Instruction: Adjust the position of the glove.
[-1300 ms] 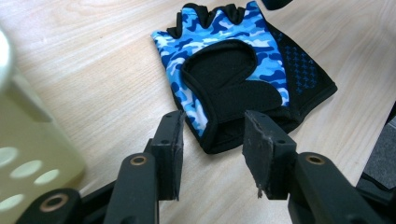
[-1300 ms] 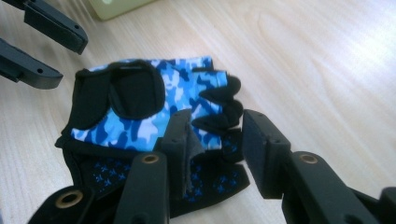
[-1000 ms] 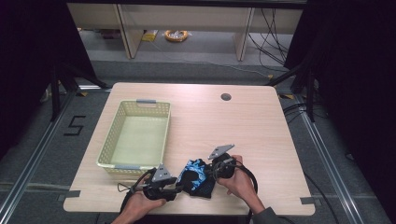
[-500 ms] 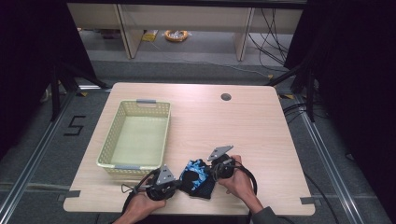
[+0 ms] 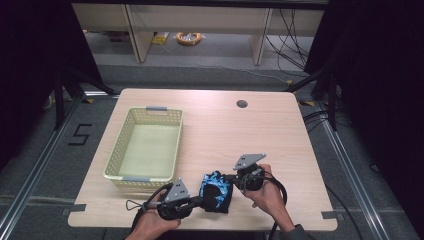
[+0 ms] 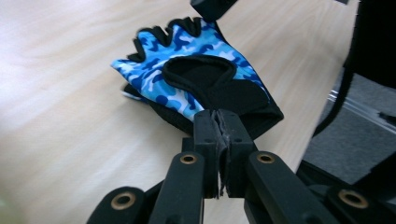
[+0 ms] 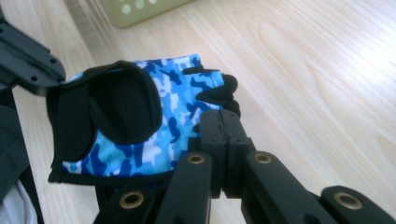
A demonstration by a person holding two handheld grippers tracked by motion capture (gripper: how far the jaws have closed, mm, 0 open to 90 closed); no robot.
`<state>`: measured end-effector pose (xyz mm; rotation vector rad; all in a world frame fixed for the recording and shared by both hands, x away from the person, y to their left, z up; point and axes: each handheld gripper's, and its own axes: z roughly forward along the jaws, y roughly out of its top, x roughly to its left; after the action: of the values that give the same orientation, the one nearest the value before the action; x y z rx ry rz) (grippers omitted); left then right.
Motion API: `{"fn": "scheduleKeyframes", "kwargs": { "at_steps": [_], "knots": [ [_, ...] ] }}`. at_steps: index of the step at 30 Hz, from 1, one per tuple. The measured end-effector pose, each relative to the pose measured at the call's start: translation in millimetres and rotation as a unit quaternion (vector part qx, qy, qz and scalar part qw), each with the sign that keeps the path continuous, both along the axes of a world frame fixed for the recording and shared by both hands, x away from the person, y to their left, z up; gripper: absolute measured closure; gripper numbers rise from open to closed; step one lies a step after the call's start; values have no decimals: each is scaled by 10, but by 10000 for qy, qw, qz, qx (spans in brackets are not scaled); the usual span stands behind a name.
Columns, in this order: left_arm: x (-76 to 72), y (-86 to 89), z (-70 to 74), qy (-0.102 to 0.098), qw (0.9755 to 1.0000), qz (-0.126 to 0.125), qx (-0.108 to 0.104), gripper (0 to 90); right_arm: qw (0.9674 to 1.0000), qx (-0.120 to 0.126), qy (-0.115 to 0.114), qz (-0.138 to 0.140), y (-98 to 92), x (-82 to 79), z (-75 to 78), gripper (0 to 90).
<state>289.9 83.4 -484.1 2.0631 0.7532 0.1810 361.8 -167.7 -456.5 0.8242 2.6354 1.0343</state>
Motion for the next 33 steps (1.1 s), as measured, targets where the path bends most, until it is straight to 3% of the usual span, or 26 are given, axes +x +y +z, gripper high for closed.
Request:
{"fn": "scheduleKeyframes", "kwargs": {
  "at_steps": [2,6,7,8,9,12,13,14,15,16,20,22,23,24,25,26,28,29,30,31,32,33],
  "knots": [
    [-13,-58,-37,77,10000,28,-28,867,10000,-23,79,-17,-33,-4,-23,900],
    [-8,-126,-80,39,9999,-101,29,865,9998,-35,207,-71,-70,-2,-74,900],
    [-10,-135,-88,36,9999,-93,16,865,9997,-145,196,-22,-90,19,-76,900],
    [-20,-139,-95,126,9999,-75,42,864,9998,-97,196,-24,-83,22,-107,900],
    [-9,-133,-100,16,9998,-154,123,864,9999,-98,99,82,-83,47,-129,900],
    [-36,-162,-158,109,9999,-6,37,861,9997,-170,70,170,-59,80,-166,900],
    [-29,-145,-157,46,9997,-132,222,860,9996,-161,220,41,-40,65,-166,900],
    [-52,-173,-175,124,9999,-30,61,860,9995,-214,216,57,-26,77,-171,900],
    [-55,-177,-180,53,9999,-106,107,859,9995,-214,218,22,-1,75,-185,900],
    [-63,-188,-186,130,9998,-112,119,858,9995,-253,191,75,5,97,-196,900],
    [-48,-186,-232,79,9993,-209,290,849,9989,-381,240,108,32,135,-273,900],
    [-59,-208,-262,144,9997,-122,148,836,9988,-381,278,145,33,156,-319,899],
    [-51,-195,-263,147,9993,-175,296,817,9988,-369,289,165,32,162,-327,896],
    [-62,-205,-270,219,9994,-142,226,798,9985,-405,343,126,32,156,-325,889],
    [-60,-207,-270,158,9994,-191,223,768,9983,-454,346,126,27,164,-324,873],
    [-73,-212,-269,193,9995,-152,183,739,9987,-374,338,85,30,172,-339,846],
    [-68,-190,-252,147,9993,-148,295,690,9985,-331,414,-118,13,169,-324,780],
    [-80,-202,-254,201,9998,14,83,658,9986,-305,374,-215,4,175,-313,753],
    [-72,-180,-236,120,9998,-13,147,642,9984,-263,412,-266,-7,172,-300,744],
    [-69,-181,-232,173,9998,82,69,629,9976,-272,539,-330,-11,165,-265,727],
    [-65,-183,-233,155,9998,123,10,607,9985,-191,402,-324,-12,174,-275,703],
    [-58,-169,-231,193,9996,159,132,574,9986,-140,367,-350,-13,179,-268,684]
  ]
}}
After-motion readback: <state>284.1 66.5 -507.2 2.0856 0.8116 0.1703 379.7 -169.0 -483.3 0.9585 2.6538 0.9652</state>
